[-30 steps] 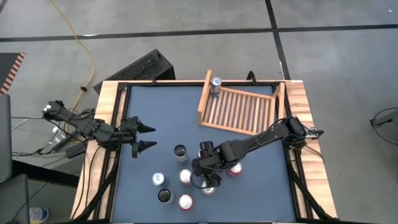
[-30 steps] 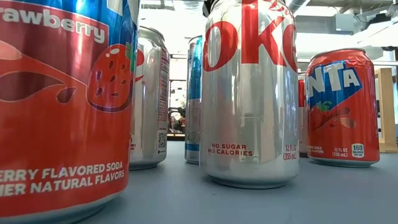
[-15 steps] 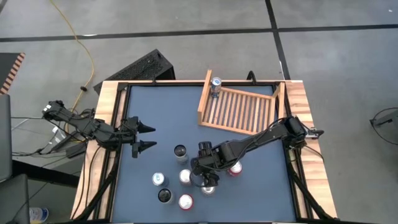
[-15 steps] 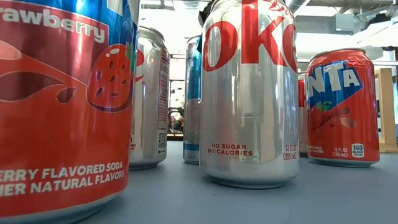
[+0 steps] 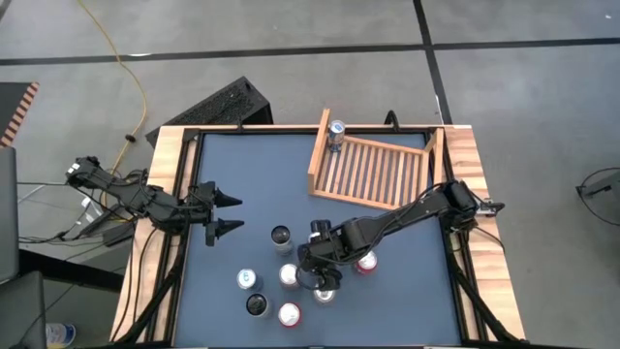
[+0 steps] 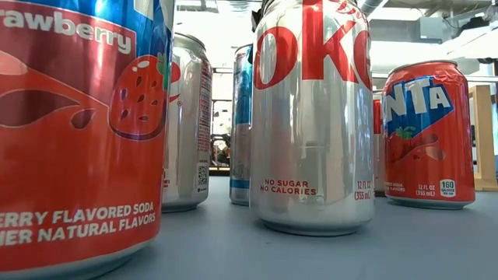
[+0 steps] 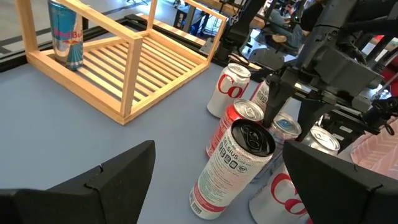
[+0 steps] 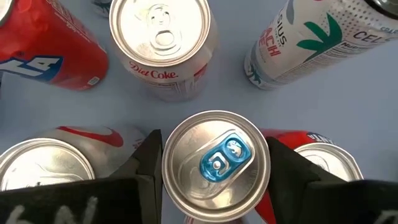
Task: Place canned beverage on shelf
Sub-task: Put the right blue soda can aligned with the other blue soda can on the shelf
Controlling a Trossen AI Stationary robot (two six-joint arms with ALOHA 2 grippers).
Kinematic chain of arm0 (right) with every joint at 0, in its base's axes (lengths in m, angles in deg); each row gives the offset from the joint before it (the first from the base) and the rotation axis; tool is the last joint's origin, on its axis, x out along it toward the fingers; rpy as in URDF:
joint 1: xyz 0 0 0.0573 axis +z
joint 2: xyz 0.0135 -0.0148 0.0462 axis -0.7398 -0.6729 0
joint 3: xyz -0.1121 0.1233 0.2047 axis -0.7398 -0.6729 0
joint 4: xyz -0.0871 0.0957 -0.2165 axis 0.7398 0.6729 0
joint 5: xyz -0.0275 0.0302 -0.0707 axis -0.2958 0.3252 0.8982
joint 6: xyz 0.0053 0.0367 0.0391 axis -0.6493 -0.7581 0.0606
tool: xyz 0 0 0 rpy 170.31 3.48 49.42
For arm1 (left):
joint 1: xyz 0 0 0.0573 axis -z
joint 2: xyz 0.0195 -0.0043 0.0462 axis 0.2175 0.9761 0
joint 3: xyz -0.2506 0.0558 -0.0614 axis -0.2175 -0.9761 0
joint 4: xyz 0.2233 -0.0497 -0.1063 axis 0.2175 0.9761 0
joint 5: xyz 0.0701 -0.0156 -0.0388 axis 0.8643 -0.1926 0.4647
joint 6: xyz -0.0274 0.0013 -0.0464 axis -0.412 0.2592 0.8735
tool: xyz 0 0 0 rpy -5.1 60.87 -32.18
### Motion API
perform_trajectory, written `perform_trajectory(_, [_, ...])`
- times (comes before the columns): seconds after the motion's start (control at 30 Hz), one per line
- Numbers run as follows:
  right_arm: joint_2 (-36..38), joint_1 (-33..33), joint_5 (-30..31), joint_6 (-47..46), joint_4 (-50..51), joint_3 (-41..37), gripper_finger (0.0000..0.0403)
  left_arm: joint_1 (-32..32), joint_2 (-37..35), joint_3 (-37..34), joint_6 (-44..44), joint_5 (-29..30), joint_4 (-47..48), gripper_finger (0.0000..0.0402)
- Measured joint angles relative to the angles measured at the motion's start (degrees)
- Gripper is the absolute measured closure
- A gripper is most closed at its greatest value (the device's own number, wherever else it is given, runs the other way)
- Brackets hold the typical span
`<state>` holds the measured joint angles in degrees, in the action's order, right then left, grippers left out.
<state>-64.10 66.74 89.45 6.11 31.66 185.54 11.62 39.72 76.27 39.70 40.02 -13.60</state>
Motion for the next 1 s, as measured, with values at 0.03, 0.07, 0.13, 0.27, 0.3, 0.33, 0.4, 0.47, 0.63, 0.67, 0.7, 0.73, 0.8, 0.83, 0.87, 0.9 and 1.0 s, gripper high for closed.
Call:
perform_trajectory(0.03, [0.1, 0.0, -0.3, 0.0, 0.6, 0.2, 0.0226, 0.0, 0.0, 0.0, 0.0, 0.0, 0.0, 0.006])
perform_trajectory(0.07, [0.3, 0.0, -0.5, 0.0, 1.6, 0.8, 0.0226, 0.0, 0.0, 0.0, 0.0, 0.0, 0.0, 0.006])
perform_trajectory(0.13, [0.7, -0.1, -0.6, 0.1, 3.4, 2.5, 0.0226, 0.0, 0.0, 0.0, 0.0, 0.1, 0.0, 0.006])
perform_trajectory(0.27, [1.4, -0.7, -0.5, 2.6, 6.9, 8.1, 0.0226, 0.0, 0.0, 0.0, 0.0, 0.3, 0.0, 0.006])
perform_trajectory(0.3, [1.4, -0.8, -0.6, 3.6, 7.8, 9.4, 0.0226, 0.0, 0.0, 0.0, 0.0, 0.3, 0.0, 0.006])
perform_trajectory(0.33, [1.4, -0.9, -0.8, 4.8, 8.5, 10.6, 0.0226, 0.0, 0.0, 0.0, 0.0, 0.3, 0.0, 0.006])
perform_trajectory(0.4, [1.3, -1.2, -0.6, 6.8, 11.2, 14.1, 0.0226, 0.0, 0.0, 0.0, 0.0, 0.3, 0.1, 0.006])
perform_trajectory(0.47, [1.3, -1.8, 0.4, 7.4, 16.0, 18.5, 0.0226, 0.0, 0.0, 0.0, 0.0, 0.3, 0.3, 0.006])
perform_trajectory(0.63, [1.5, -5.1, 1.8, 9.7, 26.8, 29.4, 0.0226, 0.0, 0.0, 0.0, 0.0, 0.5, 1.2, 0.006])
perform_trajectory(0.67, [1.4, -5.9, 2.5, 10.5, 29.0, 31.6, 0.0226, 0.0, 0.0, 0.0, 0.0, 0.5, 1.3, 0.006])
perform_trajectory(0.7, [1.5, -6.9, 2.8, 11.3, 30.0, 33.3, 0.0226, 0.0, 0.0, 0.0, 0.0, 0.5, 1.3, 0.006])
perform_trajectory(0.73, [2.6, -7.9, 3.4, 11.6, 29.5, 33.0, 0.0226, 0.0, 0.0, 0.0, 0.0, 0.5, 1.3, 0.006])
perform_trajectory(0.8, [5.9, -10.4, 4.6, 11.4, 28.8, 30.6, 0.0226, 0.0, 0.0, 0.0, 0.0, 0.5, 1.3, 0.006])
perform_trajectory(0.83, [6.9, -12.0, 4.5, 10.9, 28.9, 30.1, 0.0226, 0.0, 0.0, 0.0, 0.0, 0.6, 1.3, 0.006])
perform_trajectory(0.87, [7.8, -13.5, 4.3, 10.2, 29.5, 29.7, 0.0226, 0.0, 0.0, 0.0, 0.0, 0.7, 1.4, 0.006])
perform_trajectory(0.9, [8.6, -14.9, 4.6, 9.8, 29.7, 29.5, 0.0226, 0.0, 0.0, 0.0, 0.1, 0.7, 1.4, 0.006])
perform_trajectory(1.0, [8.9, -18.9, 6.4, 9.6, 30.2, 29.2, 0.0226, 0.0, 0.0, 0.0, 0.0, 1.1, 1.6, 0.006])
